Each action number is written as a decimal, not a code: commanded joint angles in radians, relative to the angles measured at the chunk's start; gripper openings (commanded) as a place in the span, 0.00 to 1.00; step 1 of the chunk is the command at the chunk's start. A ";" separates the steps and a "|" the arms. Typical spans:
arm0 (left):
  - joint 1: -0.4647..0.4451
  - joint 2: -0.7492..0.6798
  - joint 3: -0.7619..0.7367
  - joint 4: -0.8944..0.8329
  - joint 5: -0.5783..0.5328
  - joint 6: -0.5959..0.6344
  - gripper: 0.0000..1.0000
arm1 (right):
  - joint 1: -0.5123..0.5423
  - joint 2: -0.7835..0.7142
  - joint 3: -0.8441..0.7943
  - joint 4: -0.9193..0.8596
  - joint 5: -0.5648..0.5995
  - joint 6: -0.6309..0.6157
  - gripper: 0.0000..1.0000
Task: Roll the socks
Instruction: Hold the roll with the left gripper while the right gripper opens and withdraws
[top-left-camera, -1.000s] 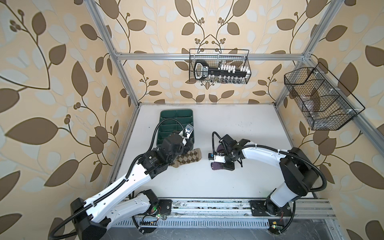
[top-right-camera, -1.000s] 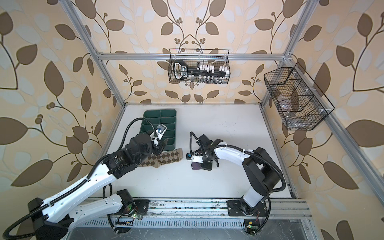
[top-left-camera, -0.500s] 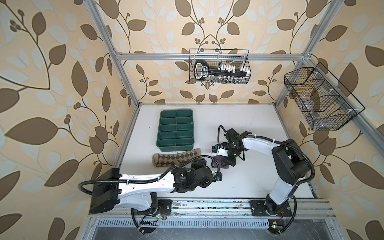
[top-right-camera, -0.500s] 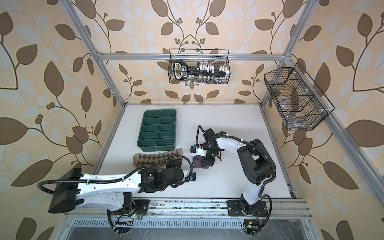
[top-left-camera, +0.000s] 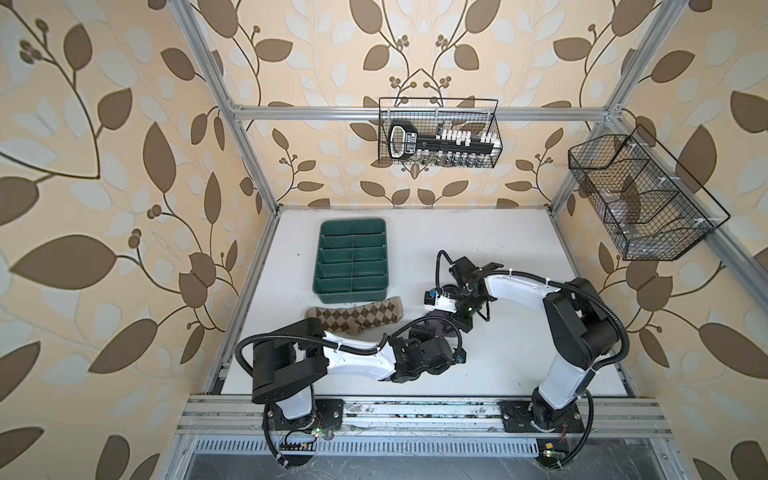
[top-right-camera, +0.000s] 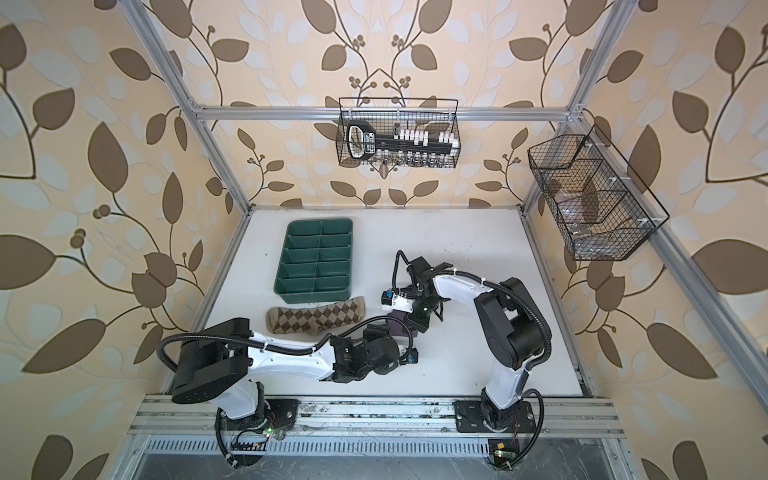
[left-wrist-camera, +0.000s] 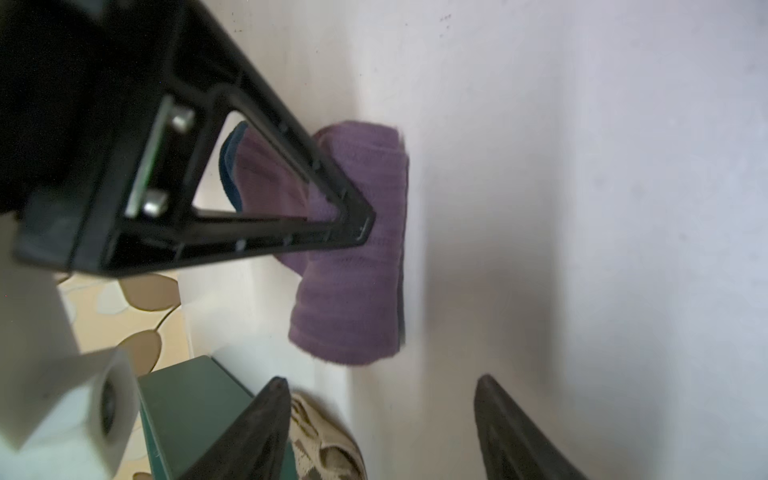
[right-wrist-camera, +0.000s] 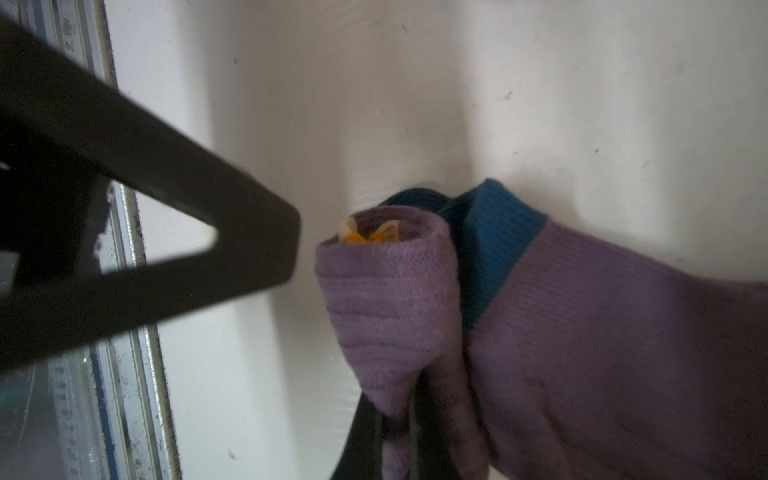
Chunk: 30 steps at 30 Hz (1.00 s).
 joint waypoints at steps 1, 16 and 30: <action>0.028 0.039 0.051 0.059 0.012 -0.060 0.62 | 0.001 0.035 -0.017 -0.031 0.034 -0.024 0.06; 0.133 0.018 0.144 -0.261 0.310 -0.190 0.00 | -0.069 -0.278 -0.151 0.280 -0.055 0.133 0.33; 0.175 0.163 0.355 -0.533 0.530 -0.213 0.00 | -0.383 -1.057 -0.455 0.778 0.225 0.677 1.00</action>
